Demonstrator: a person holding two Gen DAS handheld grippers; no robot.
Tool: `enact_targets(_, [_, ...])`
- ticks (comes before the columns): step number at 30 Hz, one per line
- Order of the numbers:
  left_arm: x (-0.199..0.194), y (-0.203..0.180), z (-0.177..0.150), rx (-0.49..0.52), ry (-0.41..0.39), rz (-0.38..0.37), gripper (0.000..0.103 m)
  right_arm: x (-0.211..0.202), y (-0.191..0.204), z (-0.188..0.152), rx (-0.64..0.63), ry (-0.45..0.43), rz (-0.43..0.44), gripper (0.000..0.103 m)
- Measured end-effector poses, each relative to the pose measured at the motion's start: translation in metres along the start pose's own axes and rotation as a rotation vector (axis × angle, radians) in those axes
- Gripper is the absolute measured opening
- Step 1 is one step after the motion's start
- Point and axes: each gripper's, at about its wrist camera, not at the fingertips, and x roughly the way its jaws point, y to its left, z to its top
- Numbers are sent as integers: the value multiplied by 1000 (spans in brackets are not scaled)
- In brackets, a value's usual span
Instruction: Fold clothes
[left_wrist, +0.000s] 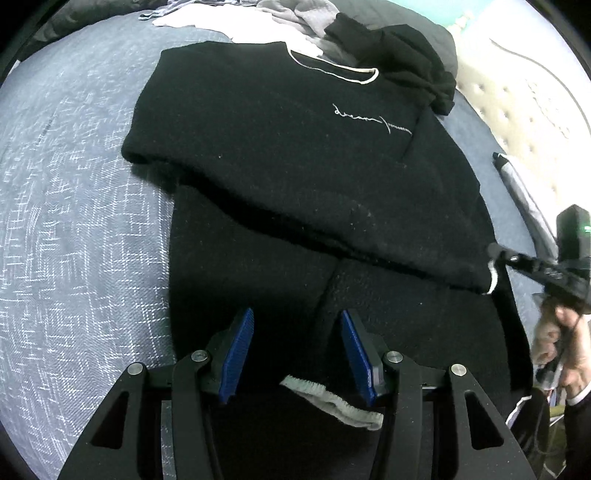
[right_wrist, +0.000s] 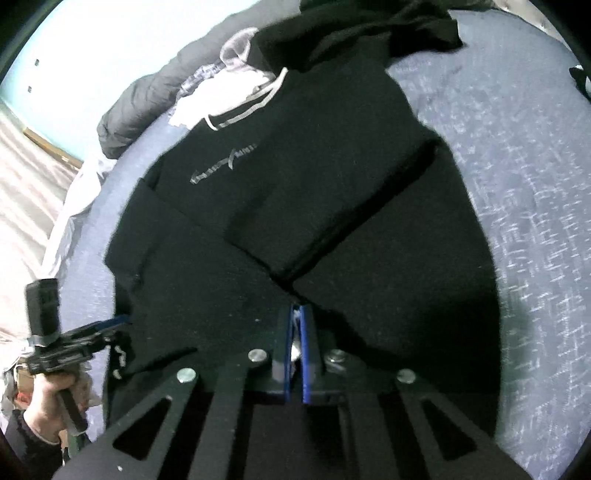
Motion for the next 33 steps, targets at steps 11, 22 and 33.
enact_targets(11, [6,2,0,-25,3,3,53,-82,4,3,-20,-114,58,3])
enact_targets(22, [-27,16,20,-49,-104,91,53,-88,-31,-11,31,-115,40,3])
enact_targets(33, [-5,45,73,-28,-130,154,53,-90,-48,-8,61,-144,21,3])
